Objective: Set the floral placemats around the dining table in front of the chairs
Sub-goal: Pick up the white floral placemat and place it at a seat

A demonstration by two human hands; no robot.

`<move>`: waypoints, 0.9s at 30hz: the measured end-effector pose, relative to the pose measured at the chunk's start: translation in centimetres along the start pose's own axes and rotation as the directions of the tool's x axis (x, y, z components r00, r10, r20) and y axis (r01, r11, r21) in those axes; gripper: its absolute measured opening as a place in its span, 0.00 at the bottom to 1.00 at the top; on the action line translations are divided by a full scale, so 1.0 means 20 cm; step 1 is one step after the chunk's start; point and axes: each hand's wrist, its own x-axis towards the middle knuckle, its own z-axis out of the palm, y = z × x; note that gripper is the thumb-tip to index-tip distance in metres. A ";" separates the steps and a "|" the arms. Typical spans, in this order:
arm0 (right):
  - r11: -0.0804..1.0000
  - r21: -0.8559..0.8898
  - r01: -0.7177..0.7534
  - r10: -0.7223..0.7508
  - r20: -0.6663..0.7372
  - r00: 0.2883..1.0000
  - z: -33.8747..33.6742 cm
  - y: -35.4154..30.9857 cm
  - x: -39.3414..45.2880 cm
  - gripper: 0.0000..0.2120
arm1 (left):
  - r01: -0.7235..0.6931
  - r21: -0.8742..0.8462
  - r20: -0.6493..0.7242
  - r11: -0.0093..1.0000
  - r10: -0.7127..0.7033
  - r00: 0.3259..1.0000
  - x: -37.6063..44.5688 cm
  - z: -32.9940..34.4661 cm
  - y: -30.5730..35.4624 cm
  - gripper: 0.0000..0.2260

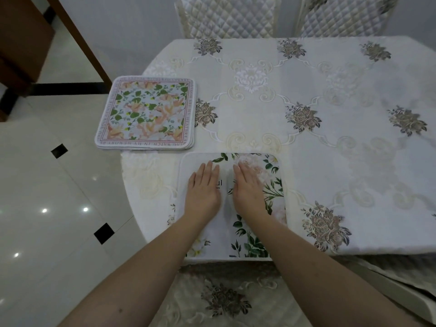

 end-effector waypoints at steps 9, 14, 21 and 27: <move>0.971 -0.238 0.005 0.009 0.060 0.998 -0.03 0.21 0.01 0.28 | -0.132 0.118 0.042 0.984 0.128 0.991 0.02 0.05 -0.18 0.29; 0.956 -0.228 -0.186 0.208 0.075 0.975 -0.13 0.37 -0.05 0.33 | -0.148 0.119 0.060 0.982 0.141 0.988 -0.03 0.00 -0.31 0.31; 0.980 -0.127 -0.154 0.155 -0.001 0.988 -0.17 0.22 -0.24 0.31 | -0.037 0.078 -0.089 0.996 0.044 0.995 -0.22 -0.01 -0.14 0.28; 0.988 -0.146 0.043 -0.011 0.213 0.977 0.00 0.02 -0.40 0.30 | 0.005 0.044 -0.014 0.999 -0.004 1.000 -0.39 0.10 0.02 0.28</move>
